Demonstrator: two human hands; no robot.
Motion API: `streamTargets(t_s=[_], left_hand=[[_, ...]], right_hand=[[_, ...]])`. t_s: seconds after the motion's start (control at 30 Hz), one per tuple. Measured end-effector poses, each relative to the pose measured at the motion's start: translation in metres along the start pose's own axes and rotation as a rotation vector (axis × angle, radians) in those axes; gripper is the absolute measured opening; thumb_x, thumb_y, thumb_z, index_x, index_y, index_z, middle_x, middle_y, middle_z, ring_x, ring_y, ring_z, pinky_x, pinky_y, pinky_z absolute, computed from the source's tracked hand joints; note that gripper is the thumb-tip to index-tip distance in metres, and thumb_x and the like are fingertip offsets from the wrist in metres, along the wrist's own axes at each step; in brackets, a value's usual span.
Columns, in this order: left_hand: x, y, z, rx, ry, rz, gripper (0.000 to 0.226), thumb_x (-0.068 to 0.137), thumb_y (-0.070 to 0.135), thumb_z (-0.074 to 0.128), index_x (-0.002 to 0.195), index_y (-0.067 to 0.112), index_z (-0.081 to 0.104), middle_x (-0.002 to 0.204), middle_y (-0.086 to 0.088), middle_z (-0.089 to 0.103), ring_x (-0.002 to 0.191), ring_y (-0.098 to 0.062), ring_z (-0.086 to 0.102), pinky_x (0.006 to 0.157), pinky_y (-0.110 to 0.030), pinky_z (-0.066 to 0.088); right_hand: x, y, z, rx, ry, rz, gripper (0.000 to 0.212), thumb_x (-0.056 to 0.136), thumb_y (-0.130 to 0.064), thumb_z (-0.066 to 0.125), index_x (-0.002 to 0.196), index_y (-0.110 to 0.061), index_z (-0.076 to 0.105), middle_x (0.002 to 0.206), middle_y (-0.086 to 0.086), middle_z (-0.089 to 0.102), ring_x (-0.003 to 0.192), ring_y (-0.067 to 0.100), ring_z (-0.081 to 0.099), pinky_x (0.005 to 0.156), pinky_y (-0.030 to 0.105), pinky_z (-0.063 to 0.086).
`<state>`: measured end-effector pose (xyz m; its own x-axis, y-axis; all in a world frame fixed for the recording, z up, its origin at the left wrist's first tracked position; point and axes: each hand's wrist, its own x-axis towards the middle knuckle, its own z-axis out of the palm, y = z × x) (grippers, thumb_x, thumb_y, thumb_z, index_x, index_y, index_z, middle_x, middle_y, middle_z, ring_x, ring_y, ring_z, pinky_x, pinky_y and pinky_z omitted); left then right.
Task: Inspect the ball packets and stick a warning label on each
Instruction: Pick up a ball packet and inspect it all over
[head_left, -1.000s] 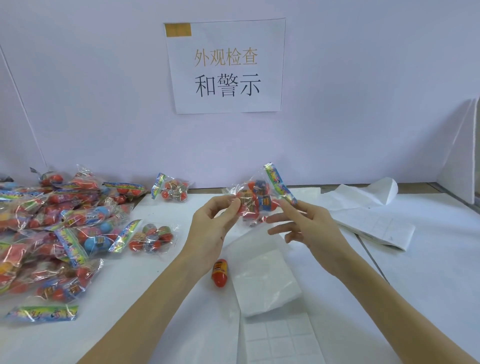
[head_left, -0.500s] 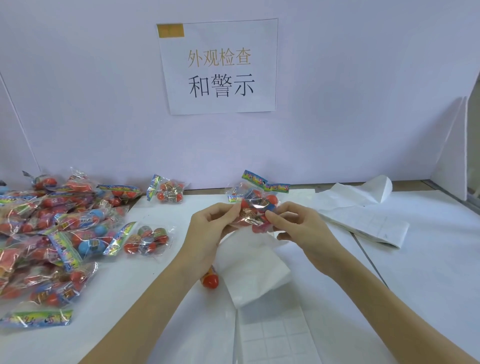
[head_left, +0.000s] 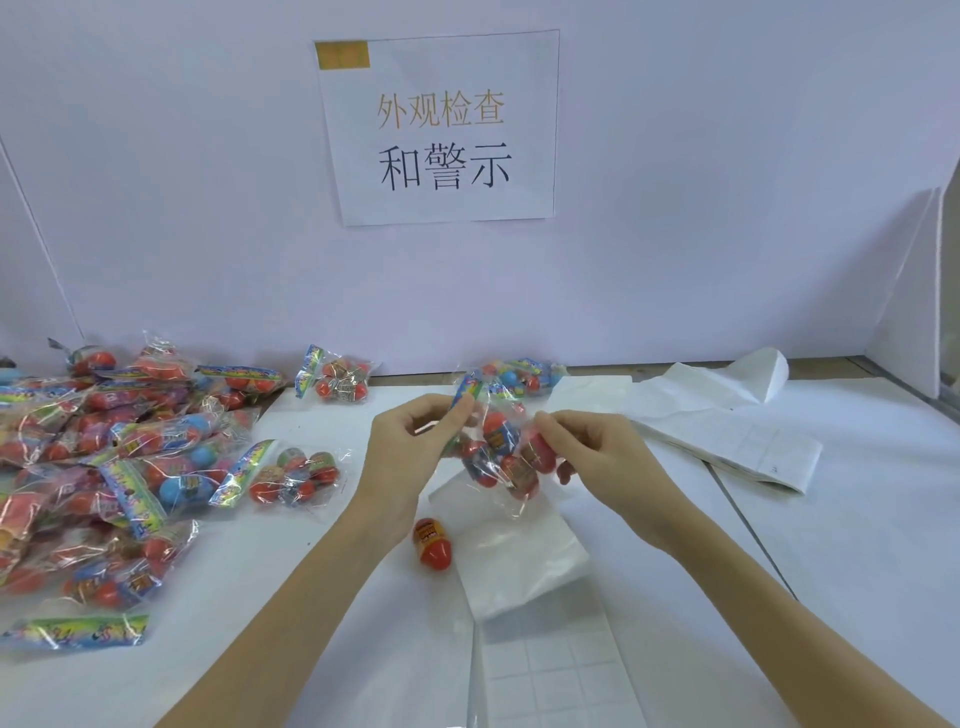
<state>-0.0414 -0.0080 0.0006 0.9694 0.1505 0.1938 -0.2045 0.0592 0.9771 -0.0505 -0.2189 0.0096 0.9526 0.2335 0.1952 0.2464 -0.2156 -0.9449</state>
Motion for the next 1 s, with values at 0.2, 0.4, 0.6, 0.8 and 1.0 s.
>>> streamTargets(t_s=[0.2, 0.4, 0.6, 0.8, 1.0], left_hand=[[0.002, 0.001, 0.001, 0.082, 0.117, 0.140, 0.011, 0.094, 0.023, 0.077, 0.090, 0.015, 0.082, 0.072, -0.001, 0.074, 0.063, -0.012, 0.069, 0.061, -0.022, 0.057], [-0.002, -0.002, 0.001, 0.157, 0.197, 0.305, 0.010, 0.101, 0.022, 0.067, 0.096, 0.017, 0.074, 0.064, 0.000, 0.065, 0.053, -0.025, 0.067, 0.050, -0.038, 0.060], [0.000, 0.000, -0.001, 0.116, 0.229, 0.285, 0.013, 0.102, 0.024, 0.066, 0.100, 0.014, 0.074, 0.068, -0.005, 0.066, 0.059, -0.022, 0.068, 0.053, -0.037, 0.062], [0.003, 0.001, -0.004, 0.145, 0.229, 0.242, 0.016, 0.099, 0.038, 0.069, 0.096, 0.024, 0.076, 0.068, 0.003, 0.064, 0.051, -0.014, 0.052, 0.046, -0.022, 0.045], [0.004, 0.012, -0.011, -0.157, -0.018, -0.237, 0.056, 0.099, 0.060, 0.053, 0.092, 0.009, 0.074, 0.073, -0.007, 0.059, 0.056, -0.022, 0.058, 0.044, -0.027, 0.047]], right_hand=[[0.004, -0.001, -0.005, 0.142, 0.030, 0.063, 0.029, 0.104, -0.030, 0.062, 0.097, -0.014, 0.085, 0.081, 0.005, 0.078, 0.066, 0.006, 0.060, 0.062, 0.020, 0.049], [0.002, 0.000, 0.001, 0.339, -0.079, 0.173, 0.046, 0.090, -0.051, 0.068, 0.104, -0.008, 0.078, 0.091, 0.008, 0.077, 0.079, 0.014, 0.070, 0.063, 0.021, 0.053], [-0.003, 0.001, 0.005, 0.098, -0.162, 0.094, 0.024, 0.096, -0.037, 0.073, 0.090, -0.016, 0.083, 0.078, 0.000, 0.073, 0.069, 0.008, 0.061, 0.061, 0.018, 0.046], [0.000, -0.002, -0.003, 0.071, -0.134, 0.064, 0.012, 0.093, -0.025, 0.078, 0.087, -0.016, 0.083, 0.074, 0.001, 0.074, 0.062, 0.012, 0.062, 0.057, 0.019, 0.044], [0.001, 0.013, -0.004, -0.268, 0.199, -0.146, 0.025, 0.097, -0.021, 0.074, 0.095, -0.044, 0.083, 0.070, -0.009, 0.072, 0.051, 0.012, 0.069, 0.051, 0.011, 0.039]])
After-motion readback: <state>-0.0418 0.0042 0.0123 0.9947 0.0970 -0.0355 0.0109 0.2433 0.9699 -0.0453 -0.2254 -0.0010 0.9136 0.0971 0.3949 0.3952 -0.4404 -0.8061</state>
